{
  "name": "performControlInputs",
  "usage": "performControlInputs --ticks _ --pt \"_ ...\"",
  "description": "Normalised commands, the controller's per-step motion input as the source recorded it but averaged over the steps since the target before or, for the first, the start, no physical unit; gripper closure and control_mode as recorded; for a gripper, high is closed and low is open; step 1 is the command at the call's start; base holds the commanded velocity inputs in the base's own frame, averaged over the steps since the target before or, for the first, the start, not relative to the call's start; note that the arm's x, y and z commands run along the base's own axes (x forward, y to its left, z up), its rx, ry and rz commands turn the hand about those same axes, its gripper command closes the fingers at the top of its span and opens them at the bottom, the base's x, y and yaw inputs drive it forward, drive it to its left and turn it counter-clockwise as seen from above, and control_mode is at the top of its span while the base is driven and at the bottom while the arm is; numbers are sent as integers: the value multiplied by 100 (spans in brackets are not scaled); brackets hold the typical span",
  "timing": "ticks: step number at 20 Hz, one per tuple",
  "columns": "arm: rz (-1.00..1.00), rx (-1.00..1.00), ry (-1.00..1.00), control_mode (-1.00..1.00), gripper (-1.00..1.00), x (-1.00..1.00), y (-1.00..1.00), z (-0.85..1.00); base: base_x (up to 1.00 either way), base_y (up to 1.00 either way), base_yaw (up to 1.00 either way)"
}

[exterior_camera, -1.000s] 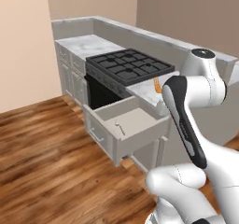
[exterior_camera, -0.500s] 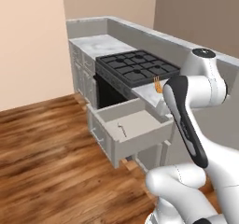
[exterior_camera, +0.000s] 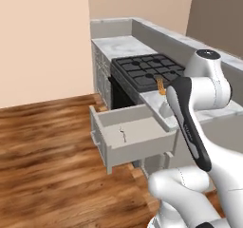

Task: Organize the utensils by type. Pick up the wooden spoons from the counter and place them in the open cabinet. Then pick up the metallic utensils from the counter and place them in the open drawer.

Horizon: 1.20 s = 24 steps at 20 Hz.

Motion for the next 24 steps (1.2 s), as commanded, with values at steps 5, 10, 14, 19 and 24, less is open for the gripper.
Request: performControlInputs --ticks 5,10,14,19,24 --pt "0 0 0 100 100 0 0 0 36 -42 35" --pt "0 0 0 100 100 0 0 0 28 -24 34" --pt "0 0 0 100 100 0 0 0 38 -7 22" --pt "0 0 0 100 100 0 0 0 45 -11 9" --pt "0 0 0 100 100 0 0 0 37 -1 0"
